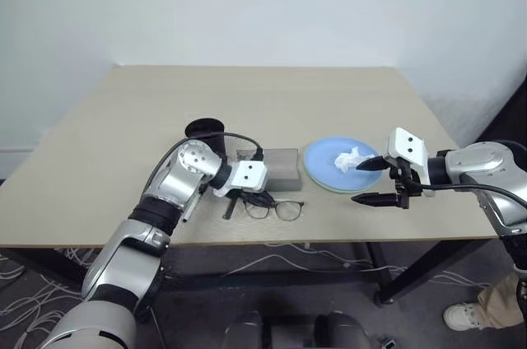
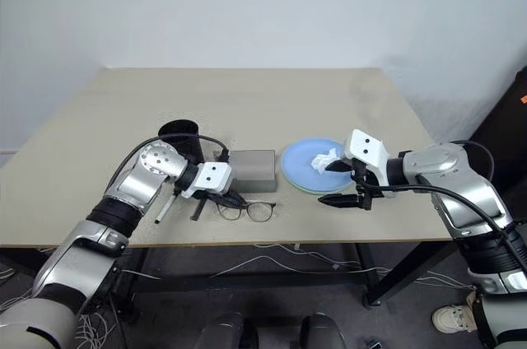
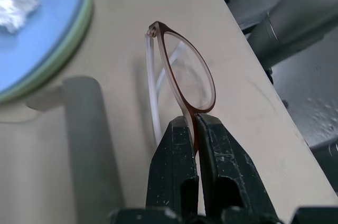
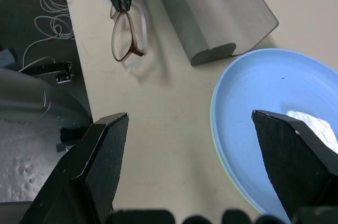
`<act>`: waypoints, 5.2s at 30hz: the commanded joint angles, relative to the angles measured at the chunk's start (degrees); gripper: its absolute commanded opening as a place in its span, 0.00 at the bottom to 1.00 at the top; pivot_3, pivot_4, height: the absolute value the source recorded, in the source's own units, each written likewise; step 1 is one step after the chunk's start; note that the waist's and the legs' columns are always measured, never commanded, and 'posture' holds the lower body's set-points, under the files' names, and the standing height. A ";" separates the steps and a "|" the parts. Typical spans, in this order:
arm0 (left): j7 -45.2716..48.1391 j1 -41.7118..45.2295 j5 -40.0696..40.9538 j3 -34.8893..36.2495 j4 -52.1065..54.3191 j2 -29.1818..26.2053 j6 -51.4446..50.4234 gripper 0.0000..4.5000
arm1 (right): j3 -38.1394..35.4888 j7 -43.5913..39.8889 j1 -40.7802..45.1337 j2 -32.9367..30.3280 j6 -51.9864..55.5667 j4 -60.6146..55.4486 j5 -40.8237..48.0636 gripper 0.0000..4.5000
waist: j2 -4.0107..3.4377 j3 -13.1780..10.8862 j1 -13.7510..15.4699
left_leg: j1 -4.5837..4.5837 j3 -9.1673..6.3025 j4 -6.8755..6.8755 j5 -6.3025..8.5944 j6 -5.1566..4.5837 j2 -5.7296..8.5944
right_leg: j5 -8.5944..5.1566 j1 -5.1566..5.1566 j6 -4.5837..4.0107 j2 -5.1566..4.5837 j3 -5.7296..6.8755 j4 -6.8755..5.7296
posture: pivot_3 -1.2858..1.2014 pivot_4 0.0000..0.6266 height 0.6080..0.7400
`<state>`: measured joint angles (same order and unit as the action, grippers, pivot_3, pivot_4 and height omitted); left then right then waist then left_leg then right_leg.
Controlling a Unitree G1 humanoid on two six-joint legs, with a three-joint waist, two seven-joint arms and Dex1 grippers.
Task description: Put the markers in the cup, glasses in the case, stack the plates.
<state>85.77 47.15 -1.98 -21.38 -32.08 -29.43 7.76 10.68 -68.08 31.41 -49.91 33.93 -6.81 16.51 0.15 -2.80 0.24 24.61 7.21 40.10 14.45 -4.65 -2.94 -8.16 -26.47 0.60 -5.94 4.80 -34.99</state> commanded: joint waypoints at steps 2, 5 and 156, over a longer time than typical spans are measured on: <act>0.49 7.14 3.59 4.16 -0.45 0.07 -1.90 0.00 | -0.68 0.01 2.33 0.26 -0.46 0.45 -0.47 0.90 | 0.01 -0.01 -0.01 | 0.01 -0.01 0.00 0.00 0.00 0.03 | 0.00 -0.01 0.00 0.01 0.02 0.00 | 0.52 0.00 0.98; -0.97 11.57 2.57 5.03 -5.91 0.08 0.96 0.00 | -0.58 -0.06 2.66 0.57 -0.42 0.57 -0.62 0.90 | 0.00 -0.01 -0.03 | 0.00 0.00 0.01 0.00 0.01 0.09 | 0.00 -0.01 0.00 0.03 0.02 0.00 | 0.52 0.00 0.98; -18.93 13.36 -17.81 -0.12 -38.96 5.53 27.80 0.00 | -1.38 2.61 0.65 2.66 1.24 -2.61 -0.25 0.90 | -0.07 0.07 0.06 | -0.05 0.16 0.53 0.23 -0.11 -0.49 | 0.04 0.11 0.07 -0.04 0.35 -0.01 | 0.52 0.00 0.98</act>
<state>66.66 60.27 -18.66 -20.87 -70.44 -23.68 36.39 10.88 -65.78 30.92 -47.04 35.66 -8.19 15.76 0.08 -2.74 0.30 24.56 7.37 40.64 14.68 -4.75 -3.44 -8.11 -26.36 0.67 -5.98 5.17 -35.01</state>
